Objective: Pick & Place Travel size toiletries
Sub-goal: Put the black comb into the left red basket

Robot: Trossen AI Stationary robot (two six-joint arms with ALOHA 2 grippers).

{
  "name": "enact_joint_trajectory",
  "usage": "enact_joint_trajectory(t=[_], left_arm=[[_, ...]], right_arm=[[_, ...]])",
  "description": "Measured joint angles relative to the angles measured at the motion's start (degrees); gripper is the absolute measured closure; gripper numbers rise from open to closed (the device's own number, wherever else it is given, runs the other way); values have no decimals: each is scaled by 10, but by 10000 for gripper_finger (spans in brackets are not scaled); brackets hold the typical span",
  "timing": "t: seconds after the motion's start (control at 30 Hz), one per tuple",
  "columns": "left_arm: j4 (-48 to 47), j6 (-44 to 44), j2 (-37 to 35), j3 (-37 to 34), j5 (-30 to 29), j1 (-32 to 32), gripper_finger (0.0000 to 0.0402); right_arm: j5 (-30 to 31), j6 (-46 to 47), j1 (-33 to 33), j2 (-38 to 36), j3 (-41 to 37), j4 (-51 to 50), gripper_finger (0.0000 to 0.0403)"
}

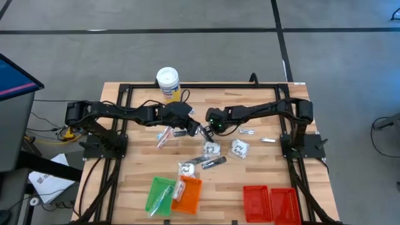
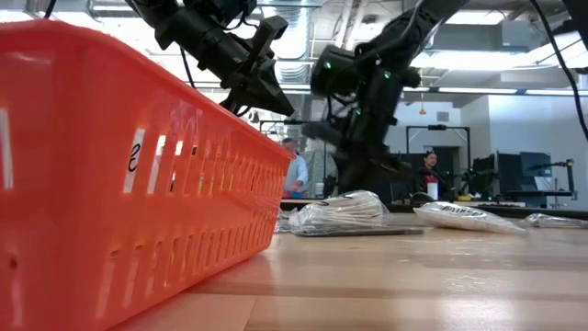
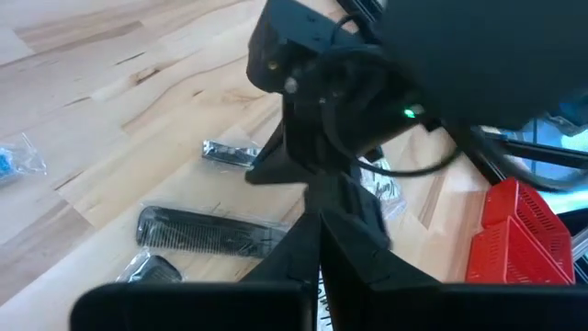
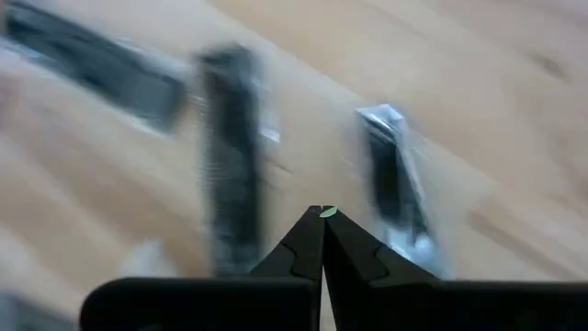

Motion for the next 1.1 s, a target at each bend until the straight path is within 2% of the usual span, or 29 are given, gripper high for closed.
enact_joint_trajectory(t=[0.17,0.43,0.6,1.1], left_arm=[[0,0,0,0,-2,0,399],[0,0,0,0,-5,0,399],[0,0,0,0,-5,0,399],[-5,0,0,0,-2,0,399]], right_arm=[[-1,-27,15,1,25,2,403],[-2,-27,15,19,22,1,403],[-26,-22,21,36,22,17,403],[-26,-22,25,35,23,17,403]])
